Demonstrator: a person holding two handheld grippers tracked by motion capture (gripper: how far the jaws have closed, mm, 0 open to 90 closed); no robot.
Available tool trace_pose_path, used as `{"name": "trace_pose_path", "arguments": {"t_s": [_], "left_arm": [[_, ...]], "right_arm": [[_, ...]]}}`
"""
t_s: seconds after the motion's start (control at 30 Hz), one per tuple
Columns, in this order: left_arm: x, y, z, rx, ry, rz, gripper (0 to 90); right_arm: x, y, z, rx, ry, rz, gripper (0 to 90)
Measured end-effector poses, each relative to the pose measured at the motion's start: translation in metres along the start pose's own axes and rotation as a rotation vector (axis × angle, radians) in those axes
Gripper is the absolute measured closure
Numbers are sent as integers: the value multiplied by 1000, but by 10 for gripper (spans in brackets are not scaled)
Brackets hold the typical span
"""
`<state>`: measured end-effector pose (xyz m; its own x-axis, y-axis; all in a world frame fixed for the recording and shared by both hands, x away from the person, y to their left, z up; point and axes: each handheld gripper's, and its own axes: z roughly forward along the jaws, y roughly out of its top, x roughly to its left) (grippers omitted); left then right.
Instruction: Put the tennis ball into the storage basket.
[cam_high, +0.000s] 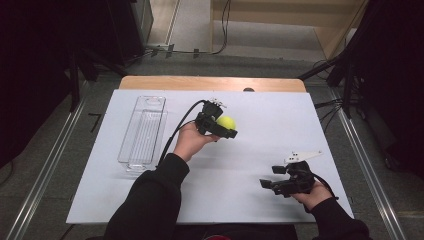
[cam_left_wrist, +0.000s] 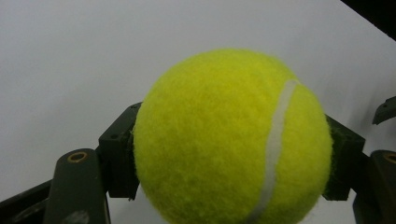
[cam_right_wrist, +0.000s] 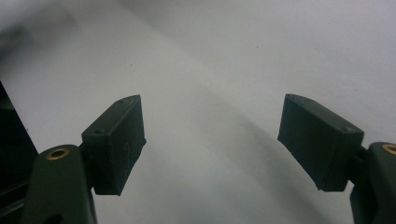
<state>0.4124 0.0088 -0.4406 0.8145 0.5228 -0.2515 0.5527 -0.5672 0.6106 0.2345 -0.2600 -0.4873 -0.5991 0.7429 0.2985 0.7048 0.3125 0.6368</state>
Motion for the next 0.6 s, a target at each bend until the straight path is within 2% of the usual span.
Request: {"name": "trace_pose_path", "arguments": {"t_s": [0.13, 0.43, 0.6], "left_arm": [[2, -3, -2, 22, -11, 9, 267], [6, -4, -10, 34, -8, 2, 267], [9, -5, -13, 59, -17, -3, 267]], "right_arm": [[0, 0, 0, -3, -2, 2, 206], [0, 1, -1, -2, 0, 4, 206], [0, 1, -1, -4, 1, 5, 206]]}}
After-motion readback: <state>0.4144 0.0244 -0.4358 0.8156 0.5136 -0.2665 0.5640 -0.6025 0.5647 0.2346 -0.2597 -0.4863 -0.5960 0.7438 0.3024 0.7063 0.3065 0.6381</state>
